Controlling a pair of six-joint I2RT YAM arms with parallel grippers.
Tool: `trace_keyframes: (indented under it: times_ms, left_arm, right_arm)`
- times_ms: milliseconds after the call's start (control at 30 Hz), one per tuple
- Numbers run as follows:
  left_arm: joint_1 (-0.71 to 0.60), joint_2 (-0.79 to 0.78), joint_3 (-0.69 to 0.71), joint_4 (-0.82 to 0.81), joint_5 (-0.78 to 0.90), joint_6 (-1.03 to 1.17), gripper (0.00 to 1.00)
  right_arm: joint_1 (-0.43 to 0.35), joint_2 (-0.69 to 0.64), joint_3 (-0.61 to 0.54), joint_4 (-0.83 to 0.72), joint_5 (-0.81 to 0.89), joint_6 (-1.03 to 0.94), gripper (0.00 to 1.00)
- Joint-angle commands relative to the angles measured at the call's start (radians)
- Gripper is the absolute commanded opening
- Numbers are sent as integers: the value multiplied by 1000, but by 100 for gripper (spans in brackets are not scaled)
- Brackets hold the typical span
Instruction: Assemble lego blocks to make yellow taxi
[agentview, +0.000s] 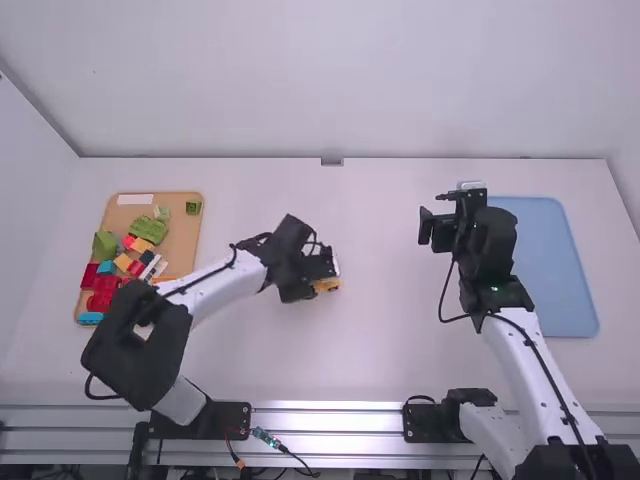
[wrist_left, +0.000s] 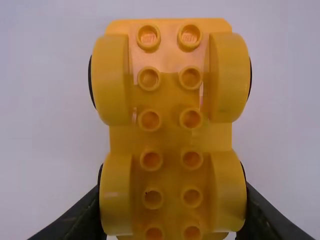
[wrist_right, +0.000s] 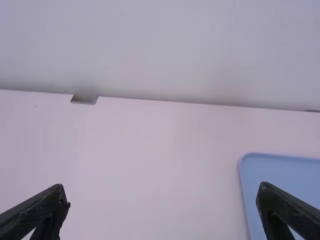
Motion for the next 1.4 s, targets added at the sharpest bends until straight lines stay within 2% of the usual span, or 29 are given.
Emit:
trace_keyframes:
  times_ms: [0,167,500,533,567,600,633,667,700,933,1033,1133,1300,1367]
  left_arm:
    - [-41,24,-4,-8,-57,60,2]
    - [-53,79,-4,-30,16,139,2]
    - [-44,155,0,4,-1,141,2]
    - [-44,156,0,5,0,141,14]
    - [-44,156,0,7,-1,140,51]
    - [-44,156,0,9,-1,140,68]
    - [-44,156,0,10,-1,140,71]
    - [-44,156,0,14,-5,140,92]
    - [-44,155,0,17,-25,132,99]
    - [-38,141,54,-60,-95,69,99]
    - [15,83,119,-187,-53,117,99]
    - [57,31,141,-242,-30,143,99]
    - [209,-72,138,-245,-8,126,99]
    - [330,-102,138,-225,-9,11,99]
  right_arm:
    - [-3,-2,16,0,0,4,99]
    - [-3,-2,16,-8,0,5,99]
    - [-3,-2,16,-8,0,5,99]
    - [-3,-2,16,-8,0,5,99]
    - [-3,-2,16,-8,0,5,99]
    - [-3,-2,16,-9,0,4,99]
    - [-3,-2,16,-10,0,4,99]
    - [-3,-2,16,-11,0,5,99]
    - [-3,-2,16,-14,0,4,99]
    - [-3,-2,17,-10,0,4,99]
    - [-3,-2,16,-2,0,5,99]
    - [-3,-2,16,1,0,5,99]
    - [-2,-2,17,2,0,5,99]
    - [-3,-2,17,1,0,4,99]
